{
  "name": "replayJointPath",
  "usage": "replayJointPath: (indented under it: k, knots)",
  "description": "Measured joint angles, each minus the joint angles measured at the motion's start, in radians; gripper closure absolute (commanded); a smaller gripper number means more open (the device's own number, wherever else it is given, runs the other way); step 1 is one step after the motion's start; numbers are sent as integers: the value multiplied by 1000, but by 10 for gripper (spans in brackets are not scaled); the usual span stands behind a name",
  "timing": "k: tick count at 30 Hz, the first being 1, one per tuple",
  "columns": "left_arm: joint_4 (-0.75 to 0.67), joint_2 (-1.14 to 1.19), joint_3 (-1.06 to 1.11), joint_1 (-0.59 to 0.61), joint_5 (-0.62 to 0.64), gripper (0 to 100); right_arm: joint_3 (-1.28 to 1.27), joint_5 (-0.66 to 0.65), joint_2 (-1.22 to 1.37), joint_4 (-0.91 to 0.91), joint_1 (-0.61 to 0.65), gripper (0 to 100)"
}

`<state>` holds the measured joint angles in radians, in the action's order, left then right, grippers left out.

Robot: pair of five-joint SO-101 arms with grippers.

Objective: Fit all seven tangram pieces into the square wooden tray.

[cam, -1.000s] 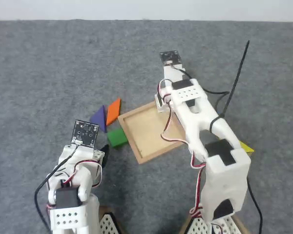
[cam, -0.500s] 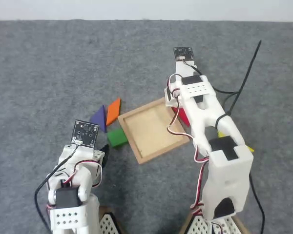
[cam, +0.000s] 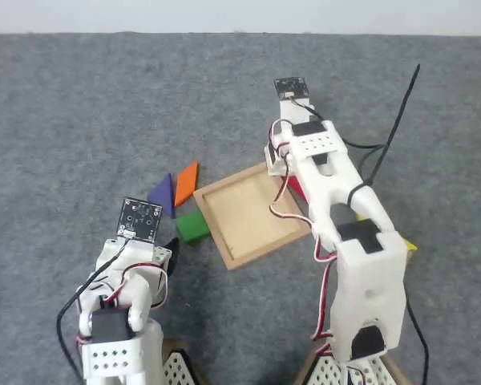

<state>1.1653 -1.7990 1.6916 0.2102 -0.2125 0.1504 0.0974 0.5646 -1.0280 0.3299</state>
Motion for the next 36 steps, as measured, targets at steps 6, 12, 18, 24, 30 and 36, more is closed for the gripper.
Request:
replayJointPath:
  k: [6,12,18,24,30,36]
  knots:
    - [0,0,0,0,0,752,152,-5,100,-97,0,738]
    - [0,0,0,0,0,752,170,-8,104,-140,-11,735]
    - [0,0,0,0,0,752,170,-15,104,-193,-18,671]
    - [0,0,0,0,0,752,178,-32,126,-206,-28,658]
    - [0,0,0,0,0,752,239,-9,135,-210,-23,658]
    - [0,0,0,0,0,752,265,55,137,-178,-25,659]
